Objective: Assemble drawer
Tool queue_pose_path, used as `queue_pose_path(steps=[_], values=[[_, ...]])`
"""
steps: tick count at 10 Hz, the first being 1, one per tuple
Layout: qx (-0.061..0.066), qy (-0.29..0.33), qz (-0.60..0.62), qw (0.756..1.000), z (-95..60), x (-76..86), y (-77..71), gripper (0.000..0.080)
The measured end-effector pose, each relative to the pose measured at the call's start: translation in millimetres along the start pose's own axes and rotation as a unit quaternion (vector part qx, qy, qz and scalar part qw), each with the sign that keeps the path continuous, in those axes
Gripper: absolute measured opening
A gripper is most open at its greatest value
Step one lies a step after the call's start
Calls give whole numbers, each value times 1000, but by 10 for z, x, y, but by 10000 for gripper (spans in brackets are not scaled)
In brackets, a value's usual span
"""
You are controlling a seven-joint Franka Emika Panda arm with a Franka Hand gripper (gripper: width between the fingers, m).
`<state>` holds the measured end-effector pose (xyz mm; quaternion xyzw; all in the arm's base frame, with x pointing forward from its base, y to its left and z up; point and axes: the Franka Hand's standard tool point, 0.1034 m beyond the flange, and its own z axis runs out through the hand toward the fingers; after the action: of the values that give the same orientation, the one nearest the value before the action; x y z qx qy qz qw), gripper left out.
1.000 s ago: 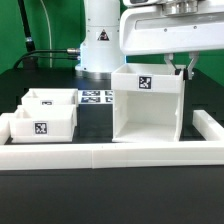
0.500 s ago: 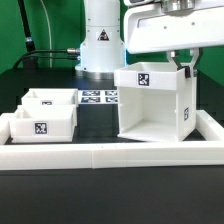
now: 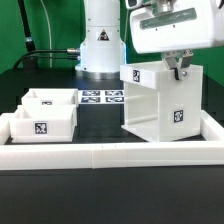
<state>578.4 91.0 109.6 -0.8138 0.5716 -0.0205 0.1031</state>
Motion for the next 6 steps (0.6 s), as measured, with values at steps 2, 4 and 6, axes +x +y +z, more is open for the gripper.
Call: queue_pose_path(steps=[2,4,6], values=[[3,-6,32,999,1,-31,-8,41],[5,-12,79,997,3,-43,-8,41],[4,-19,136,991,43,-35,-6,41]])
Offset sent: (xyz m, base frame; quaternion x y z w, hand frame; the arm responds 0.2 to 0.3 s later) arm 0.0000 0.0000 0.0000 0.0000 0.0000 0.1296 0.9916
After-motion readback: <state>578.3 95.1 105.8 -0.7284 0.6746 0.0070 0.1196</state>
